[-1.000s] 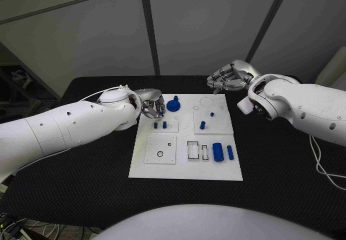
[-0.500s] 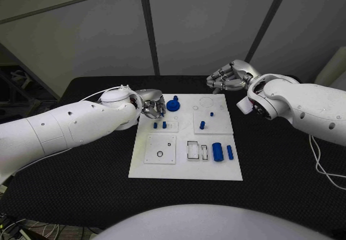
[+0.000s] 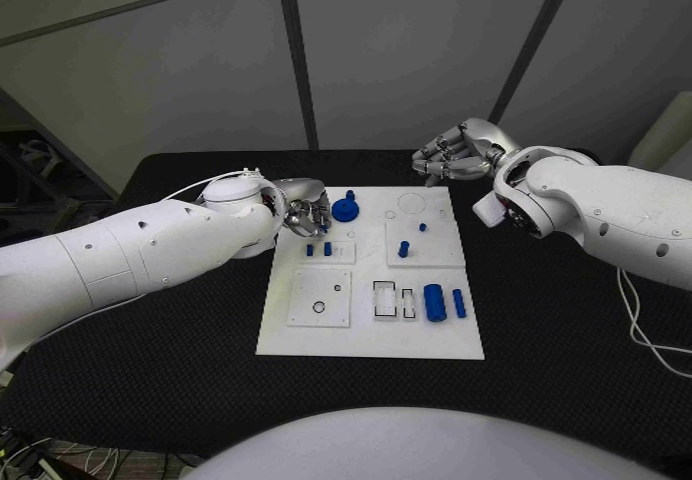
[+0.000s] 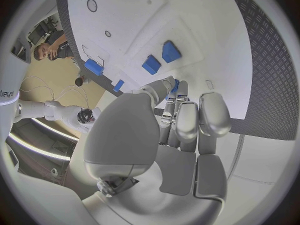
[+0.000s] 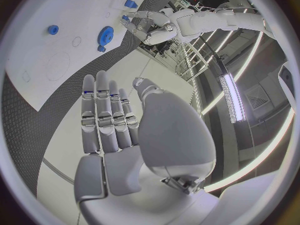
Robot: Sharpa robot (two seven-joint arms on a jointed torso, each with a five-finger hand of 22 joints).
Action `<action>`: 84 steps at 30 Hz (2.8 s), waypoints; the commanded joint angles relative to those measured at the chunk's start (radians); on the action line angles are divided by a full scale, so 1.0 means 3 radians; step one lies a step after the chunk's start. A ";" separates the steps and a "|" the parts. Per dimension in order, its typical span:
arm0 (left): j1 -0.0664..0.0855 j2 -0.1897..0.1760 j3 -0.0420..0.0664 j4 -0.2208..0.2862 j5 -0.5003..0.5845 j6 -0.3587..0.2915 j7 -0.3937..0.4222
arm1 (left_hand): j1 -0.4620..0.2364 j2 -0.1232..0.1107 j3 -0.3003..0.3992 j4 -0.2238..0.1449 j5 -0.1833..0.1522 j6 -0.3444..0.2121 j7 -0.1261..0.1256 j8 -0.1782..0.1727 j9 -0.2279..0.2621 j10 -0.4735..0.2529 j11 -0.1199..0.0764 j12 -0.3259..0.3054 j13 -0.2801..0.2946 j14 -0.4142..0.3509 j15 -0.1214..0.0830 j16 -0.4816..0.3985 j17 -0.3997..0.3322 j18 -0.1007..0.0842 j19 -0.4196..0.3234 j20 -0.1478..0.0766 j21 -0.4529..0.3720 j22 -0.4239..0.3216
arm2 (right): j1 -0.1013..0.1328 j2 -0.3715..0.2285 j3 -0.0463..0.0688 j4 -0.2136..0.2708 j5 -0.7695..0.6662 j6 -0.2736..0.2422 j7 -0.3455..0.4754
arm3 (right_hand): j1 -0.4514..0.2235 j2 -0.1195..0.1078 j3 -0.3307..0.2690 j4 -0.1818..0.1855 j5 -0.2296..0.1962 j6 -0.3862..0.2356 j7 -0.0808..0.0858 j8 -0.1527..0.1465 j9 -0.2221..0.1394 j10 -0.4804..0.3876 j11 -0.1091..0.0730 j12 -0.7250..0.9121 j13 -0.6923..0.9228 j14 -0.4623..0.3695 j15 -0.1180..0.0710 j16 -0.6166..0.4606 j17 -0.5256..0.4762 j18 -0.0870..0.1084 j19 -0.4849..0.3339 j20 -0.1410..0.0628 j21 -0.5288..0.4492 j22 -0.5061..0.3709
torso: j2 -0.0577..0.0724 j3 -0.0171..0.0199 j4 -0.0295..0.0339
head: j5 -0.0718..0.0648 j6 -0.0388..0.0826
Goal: Assemble the parts on the task board
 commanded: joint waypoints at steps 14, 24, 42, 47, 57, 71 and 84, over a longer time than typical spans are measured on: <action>-0.0002 -0.0029 -0.0002 0.0019 0.0018 -0.0008 -0.0047 | -0.0167 -0.0116 -0.0066 0.0018 -0.0009 -0.0453 -0.0046 -0.0348 -0.0138 -0.0210 0.0103 -0.0258 -0.0031 -0.0060 0.0076 -0.0011 -0.0107 -0.0383 -0.0064 0.0067 -0.0098 0.0494 | 0.0006 -0.0013 0.0001 0.0004 -0.0113 0.0029 -0.0014 | 0.0031 0.0008 0.0007 -0.0047 0.0014 -0.0024 -0.0003 -0.0008 -0.0001 -0.0050 0.0007 -0.0011 0.0002 -0.0021 0.0004 -0.0018 -0.0005 0.0039 0.0018 0.0017 -0.0035 -0.0012 | -0.0005 -0.0002 0.0004 | -0.0003 0.0006; -0.0005 -0.0063 -0.0002 0.0038 0.0021 -0.0177 -0.0040 | -0.0195 -0.0125 -0.0224 0.0044 -0.0008 -0.0651 -0.0060 -0.0361 -0.0153 -0.0293 0.0127 -0.0286 -0.0020 -0.0073 0.0097 -0.0014 -0.0155 -0.0368 -0.0086 0.0095 -0.0177 0.0472 | 0.0006 -0.0026 0.0001 0.0007 -0.0412 0.0087 -0.0089 | 0.0128 0.0003 0.0046 -0.0147 -0.0022 0.0004 0.0002 0.0012 0.0005 -0.0143 0.0014 -0.0016 -0.0015 0.0041 -0.0012 0.0022 0.0011 0.0044 0.0105 -0.0007 0.0002 0.0007 | -0.0005 -0.0001 0.0002 | -0.0002 0.0019; -0.0019 -0.0512 0.0101 0.0249 0.1521 -0.0673 0.0453 | -0.0217 -0.0068 -0.0484 0.0118 -0.0007 -0.0428 0.0056 -0.0237 -0.0134 -0.0424 0.0145 -0.0261 -0.0012 -0.0446 0.0118 -0.0614 -0.1146 -0.0210 -0.0446 0.0118 -0.1182 0.0184 | -0.0103 -0.0114 -0.0063 0.0206 -0.2515 0.0153 -0.0503 | 0.0187 0.0000 0.0301 -0.0481 -0.0247 0.0244 -0.0131 -0.0003 0.0003 -0.0107 -0.0101 -0.0011 -0.0030 0.0437 -0.0194 0.1929 0.1163 0.0003 0.0382 -0.0282 0.1330 0.1026 | -0.0003 -0.0008 0.0001 | -0.0164 0.0158; -0.0023 -0.0653 0.0102 0.0403 0.2198 -0.0875 0.0869 | -0.0177 -0.0001 -0.0658 0.0149 -0.0005 -0.0394 0.0111 -0.0220 -0.0134 -0.0519 0.0165 -0.0208 -0.0010 -0.0701 0.0132 -0.1019 -0.1741 -0.0121 -0.0706 0.0141 -0.1848 -0.0046 | -0.0149 -0.0128 -0.0090 0.0258 -0.2767 0.0179 -0.0590 | 0.0129 -0.0038 0.0334 -0.0465 -0.0377 0.0210 -0.0126 -0.0022 -0.0002 -0.0205 -0.0084 -0.0006 -0.0034 0.0443 -0.0179 0.2385 0.1518 -0.0042 0.0450 -0.0262 0.1701 0.1427 | -0.0003 -0.0010 0.0007 | -0.0206 0.0185; -0.0048 -0.0839 0.0103 0.0700 0.3919 -0.1169 0.1735 | -0.0113 0.0129 -0.0682 0.0189 0.0029 -0.0285 0.0150 -0.0168 -0.0131 -0.0443 0.0170 -0.0038 0.0015 -0.0814 0.0143 -0.1113 -0.1846 -0.0063 -0.0893 0.0154 -0.2331 -0.0237 | -0.0230 -0.0120 -0.0108 0.0328 -0.3031 0.0228 -0.0738 | 0.0072 -0.0080 0.0327 -0.0446 -0.0619 0.0071 -0.0059 -0.0021 -0.0002 -0.0406 -0.0030 0.0028 -0.0038 0.0433 -0.0130 0.3019 0.2030 -0.0106 0.0551 -0.0201 0.2210 0.1994 | 0.0001 -0.0009 -0.0003 | -0.0249 0.0228; -0.0066 -0.0912 0.0103 0.0882 0.4280 -0.1203 0.1904 | -0.0094 0.0142 -0.0672 0.0191 0.0031 -0.0274 0.0145 -0.0162 -0.0135 -0.0440 0.0166 0.0000 0.0016 -0.0839 0.0140 -0.1125 -0.1870 -0.0058 -0.0909 0.0149 -0.2382 -0.0263 | -0.0286 -0.0034 -0.0110 0.0293 -0.3080 0.0303 -0.0766 | 0.0152 -0.0024 0.0474 -0.0499 -0.0551 0.0140 -0.0068 0.0003 0.0011 -0.0386 -0.0050 0.0114 -0.0041 0.0476 -0.0145 0.3824 0.2728 -0.0219 0.0809 -0.0180 0.2902 0.2785 | 0.0005 -0.0002 -0.0002 | -0.0251 0.0232; -0.0071 -0.0928 0.0103 0.0913 0.4312 -0.1196 0.1915 | -0.0075 0.0149 -0.0661 0.0183 0.0034 -0.0271 0.0145 -0.0160 -0.0136 -0.0452 0.0166 0.0007 0.0014 -0.0845 0.0139 -0.1126 -0.1877 -0.0058 -0.0909 0.0147 -0.2389 -0.0269 | -0.0333 0.0046 -0.0110 0.0229 -0.3096 0.0364 -0.0774 | 0.0196 0.0023 0.0707 -0.0596 -0.0535 0.0250 -0.0096 0.0023 0.0020 -0.0284 -0.0074 0.0147 -0.0040 0.0459 -0.0163 0.4008 0.2851 -0.0258 0.0864 -0.0190 0.3151 0.3066 | 0.0000 -0.0003 0.0003 | -0.0240 0.0219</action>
